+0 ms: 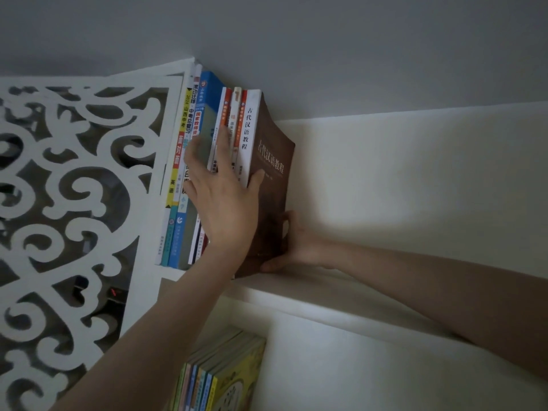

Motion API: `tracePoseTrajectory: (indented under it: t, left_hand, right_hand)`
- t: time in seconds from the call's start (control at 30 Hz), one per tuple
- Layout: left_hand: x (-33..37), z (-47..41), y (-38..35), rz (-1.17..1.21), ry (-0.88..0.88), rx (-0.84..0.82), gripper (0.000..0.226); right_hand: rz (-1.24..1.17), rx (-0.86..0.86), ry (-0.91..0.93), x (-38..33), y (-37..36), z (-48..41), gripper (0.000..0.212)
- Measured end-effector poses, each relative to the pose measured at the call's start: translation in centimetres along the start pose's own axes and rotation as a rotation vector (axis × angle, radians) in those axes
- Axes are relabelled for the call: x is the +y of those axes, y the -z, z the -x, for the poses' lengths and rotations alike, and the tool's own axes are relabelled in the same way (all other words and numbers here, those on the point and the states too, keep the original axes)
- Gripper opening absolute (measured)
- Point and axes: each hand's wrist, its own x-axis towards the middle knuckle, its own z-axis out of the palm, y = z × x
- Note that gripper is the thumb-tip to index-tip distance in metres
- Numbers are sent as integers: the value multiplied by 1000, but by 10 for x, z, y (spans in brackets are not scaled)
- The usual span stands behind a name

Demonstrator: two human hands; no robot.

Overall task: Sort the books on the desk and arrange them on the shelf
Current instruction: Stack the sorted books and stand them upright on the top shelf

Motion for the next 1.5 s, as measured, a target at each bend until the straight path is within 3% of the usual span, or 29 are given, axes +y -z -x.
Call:
tracePoseTrajectory:
  t: [0.13,0.27,0.37,0.53,0.9,1.27,1.4,1.5]
  left_hand:
    - [-11,-1,6,-12,-146,-31,79]
    - [-36,-8,23,-63,-347,-406,89]
    - [-54,0,33,-197,-484,-510,93]
    - [-63,20,36,-301,-440,-454,92]
    - [-55,21,39,-340,-342,-475,111]
    - [-58,23,43,-321,-364,-467,112]
    - [-55,24,47,-303,-333,-475,107]
    - [-39,28,49,-271,-381,-455,104]
  right_hand:
    - [-39,25,15,9,-3,1,118]
    - [-59,74,105,6,-3,4,134]
    - [-56,68,123,-1,-2,1,139]
    - [-136,129,164,-11,6,-8,128]
    - [-76,61,184,-17,10,-10,139]
    - [-109,59,143,-24,12,-9,131]
    - [-137,38,118,-27,15,2,143]
    - [-173,33,106,-21,23,15,131]
